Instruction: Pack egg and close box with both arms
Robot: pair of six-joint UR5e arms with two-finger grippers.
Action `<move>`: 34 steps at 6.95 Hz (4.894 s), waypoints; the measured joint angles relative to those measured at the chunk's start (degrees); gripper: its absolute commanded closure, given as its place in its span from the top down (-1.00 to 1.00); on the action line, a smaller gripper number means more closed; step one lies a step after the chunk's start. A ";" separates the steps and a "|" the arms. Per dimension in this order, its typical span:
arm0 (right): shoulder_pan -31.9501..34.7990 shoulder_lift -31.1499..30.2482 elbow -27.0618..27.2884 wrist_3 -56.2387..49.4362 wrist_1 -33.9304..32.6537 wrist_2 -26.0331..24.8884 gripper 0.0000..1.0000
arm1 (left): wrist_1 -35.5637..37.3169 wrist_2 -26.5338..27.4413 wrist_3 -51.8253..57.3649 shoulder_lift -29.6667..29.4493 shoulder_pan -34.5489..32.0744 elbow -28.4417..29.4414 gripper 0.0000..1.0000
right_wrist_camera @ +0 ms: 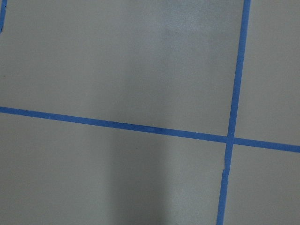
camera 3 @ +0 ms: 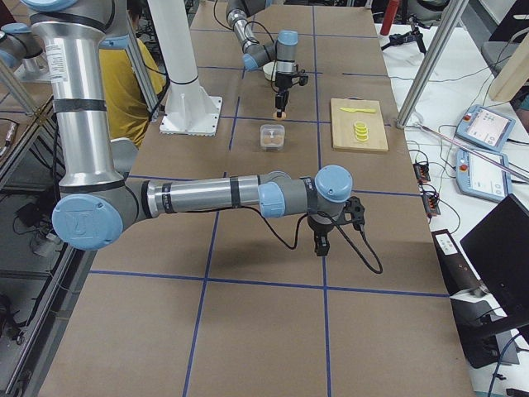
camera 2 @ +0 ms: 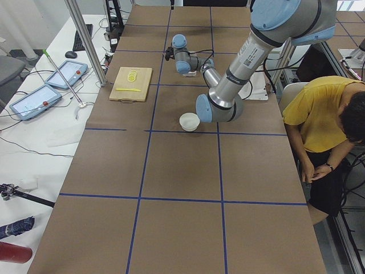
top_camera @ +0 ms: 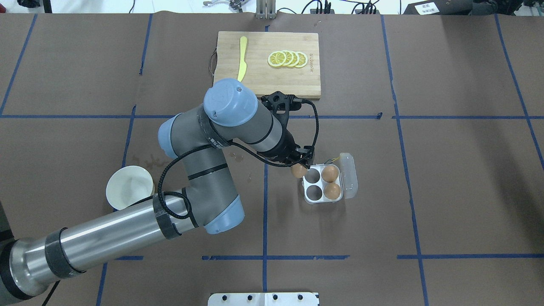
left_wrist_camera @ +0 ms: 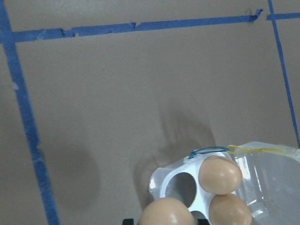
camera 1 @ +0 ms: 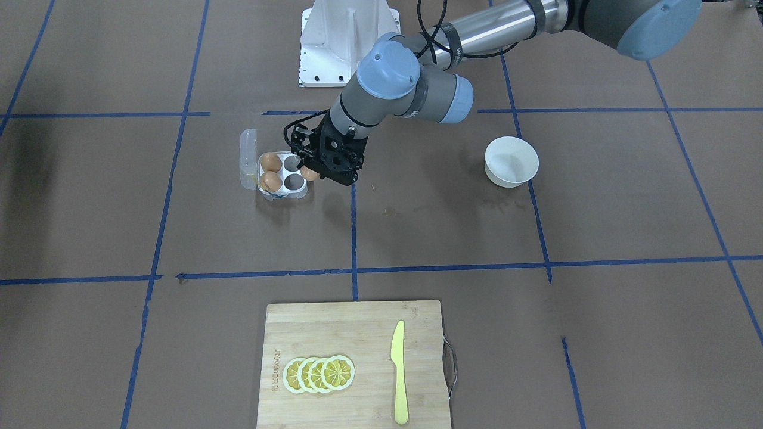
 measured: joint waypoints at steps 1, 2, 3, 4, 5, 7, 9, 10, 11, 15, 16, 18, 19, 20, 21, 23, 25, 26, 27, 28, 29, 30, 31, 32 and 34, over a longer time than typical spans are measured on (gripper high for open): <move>-0.16 0.00 0.04 0.04 0.01 0.09 1.00 | 0.00 0.83 -0.67 -1.12 0.96 1.13 -1.00; -0.25 -0.03 0.06 0.06 -0.01 0.17 1.00 | -0.03 1.84 -1.36 -1.63 1.83 1.77 -1.00; -0.28 -0.04 0.06 0.07 -0.05 0.30 1.00 | -0.06 2.64 -1.79 -1.87 2.42 2.08 -1.00; -0.30 -0.05 0.01 0.07 -0.07 0.46 1.00 | -0.08 2.98 -2.31 -2.05 2.90 2.23 -1.00; -0.30 -0.05 -0.06 0.07 -0.08 0.59 1.00 | -0.09 3.10 -2.88 -2.11 3.40 2.27 -1.00; -0.31 -0.05 -0.10 0.07 -0.08 0.66 1.00 | -0.09 3.15 -4.31 -2.15 4.05 2.25 -1.00; -0.31 -0.05 -0.14 0.08 -0.08 0.67 1.00 | -0.09 3.15 -6.09 -2.19 4.28 2.13 -0.62; -0.31 -0.05 -0.14 0.07 -0.08 0.67 1.00 | -0.09 3.15 -6.53 -2.20 4.33 2.06 0.17; -0.31 -0.05 -0.15 0.07 -0.08 0.67 1.00 | -0.07 3.15 -6.56 -2.14 4.37 1.97 0.68; -0.37 -0.05 -0.12 0.15 -0.08 0.80 1.00 | 0.08 3.15 -6.26 -1.91 4.36 1.45 0.98; -0.67 -0.04 0.10 1.07 -0.04 1.45 1.00 | 0.79 3.11 -6.23 -1.38 3.90 -0.07 0.98; -4.94 0.06 2.35 9.54 3.64 3.17 1.00 | 3.28 2.73 -5.48 4.02 0.60 -7.44 0.88; -9.00 0.02 3.55 19.39 9.93 2.69 1.00 | 3.81 2.09 -3.49 8.57 -1.74 -11.66 0.88; -13.97 0.01 4.16 30.63 18.32 0.39 0.94 | 4.02 0.59 -0.34 12.97 -4.52 -14.90 0.88; -20.71 0.08 4.65 43.84 27.91 -4.34 -0.98 | 4.09 -1.61 4.13 17.37 -8.10 -17.59 0.88; -31.89 0.40 7.52 62.39 36.82 -12.11 -1.00 | 4.07 -4.19 11.29 23.12 -13.45 -20.38 0.88; -37.52 2.23 9.28 67.39 38.00 -13.92 -1.00 | 4.04 -5.40 14.20 25.72 -16.34 -20.95 0.88; -40.14 4.65 9.56 69.79 38.03 -14.94 -1.00 | 4.04 -5.56 14.81 26.33 -17.08 -21.03 0.88; -43.97 7.94 9.76 73.14 37.96 -17.48 -1.00 | 4.04 -5.61 15.05 26.59 -17.68 -21.05 0.87; -47.68 11.40 10.26 76.43 37.23 -20.32 -1.00 | 4.04 -5.65 15.12 26.64 -18.38 -21.07 0.86; -49.37 14.05 11.70 78.52 35.10 -21.61 -1.00 | 4.06 -5.70 15.57 26.66 -19.27 -21.06 0.86; -48.86 15.48 13.72 79.28 32.30 -21.36 -1.00 | 4.10 -5.71 16.80 26.92 -20.28 -21.06 0.86; -47.07 16.18 14.85 79.37 30.40 -20.45 -1.00 | 4.07 -5.72 18.43 28.09 -21.22 -21.61 0.87; -44.81 16.27 15.28 79.32 29.60 -19.29 -1.00 | 3.82 -5.72 20.21 30.46 -21.95 -22.40 0.87; -36.42 13.00 15.53 77.61 29.45 -12.18 -1.00 | 3.31 -8.01 27.21 36.45 -27.28 -22.88 0.87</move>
